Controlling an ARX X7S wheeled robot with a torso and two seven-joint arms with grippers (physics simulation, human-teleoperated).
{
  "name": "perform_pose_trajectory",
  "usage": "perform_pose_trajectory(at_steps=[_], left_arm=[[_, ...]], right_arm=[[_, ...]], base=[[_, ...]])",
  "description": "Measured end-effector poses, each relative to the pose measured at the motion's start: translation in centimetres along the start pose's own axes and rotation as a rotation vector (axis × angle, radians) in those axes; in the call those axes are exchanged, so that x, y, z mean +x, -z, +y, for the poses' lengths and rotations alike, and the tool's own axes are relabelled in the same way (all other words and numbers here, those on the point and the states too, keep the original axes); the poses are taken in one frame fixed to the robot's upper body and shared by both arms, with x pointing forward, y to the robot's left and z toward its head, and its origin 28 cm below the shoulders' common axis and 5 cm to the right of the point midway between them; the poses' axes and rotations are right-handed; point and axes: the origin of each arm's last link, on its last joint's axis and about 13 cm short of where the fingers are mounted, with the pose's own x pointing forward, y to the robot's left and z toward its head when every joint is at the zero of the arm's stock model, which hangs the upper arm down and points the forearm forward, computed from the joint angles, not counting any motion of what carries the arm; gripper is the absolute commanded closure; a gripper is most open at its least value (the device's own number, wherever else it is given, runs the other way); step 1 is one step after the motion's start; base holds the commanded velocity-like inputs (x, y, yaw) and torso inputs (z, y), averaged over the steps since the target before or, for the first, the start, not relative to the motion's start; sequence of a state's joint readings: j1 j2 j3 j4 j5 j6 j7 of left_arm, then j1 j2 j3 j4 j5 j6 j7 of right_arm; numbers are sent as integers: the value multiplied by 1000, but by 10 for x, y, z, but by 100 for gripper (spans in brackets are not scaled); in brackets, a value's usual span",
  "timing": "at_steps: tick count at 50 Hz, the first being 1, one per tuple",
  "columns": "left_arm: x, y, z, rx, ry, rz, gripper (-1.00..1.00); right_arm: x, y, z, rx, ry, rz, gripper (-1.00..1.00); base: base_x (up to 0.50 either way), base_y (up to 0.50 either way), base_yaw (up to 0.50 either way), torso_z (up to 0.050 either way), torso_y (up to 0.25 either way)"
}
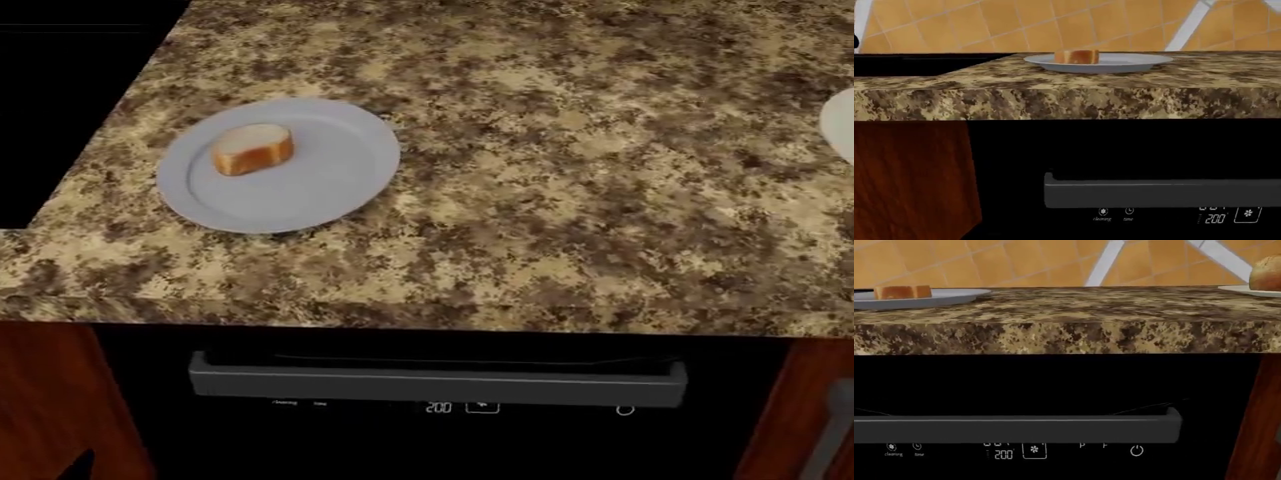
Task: Place all breads on the cutting board.
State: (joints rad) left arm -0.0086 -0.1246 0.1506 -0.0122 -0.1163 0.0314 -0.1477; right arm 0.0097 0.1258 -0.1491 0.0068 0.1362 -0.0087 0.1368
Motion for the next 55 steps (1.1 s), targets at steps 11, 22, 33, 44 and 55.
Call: perform_pose_trajectory(at_steps=[11, 22, 33, 44, 55], left_arm=[[0, 0, 0, 0, 0, -1, -100], [0, 0, 0, 0, 0, -1, -100], [0, 0, -1, -2, 2, -1, -100], [0, -2, 0, 4, -6, -6, -100], [-3, -29, 6, -12, -11, -59, -100]], right_arm=[[0, 0, 0, -1, -1, 1, -100], [0, 0, 0, -3, -2, 3, -100], [0, 0, -1, -9, 2, 7, -100], [-1, -6, 1, -22, 2, -6, -100], [-3, -47, 3, -56, 0, -30, -100]], base=[[0, -500, 0, 0, 0], [0, -500, 0, 0, 0], [0, -262, 0, 0, 0], [0, 0, 0, 0, 0], [0, 0, 0, 0, 0]])
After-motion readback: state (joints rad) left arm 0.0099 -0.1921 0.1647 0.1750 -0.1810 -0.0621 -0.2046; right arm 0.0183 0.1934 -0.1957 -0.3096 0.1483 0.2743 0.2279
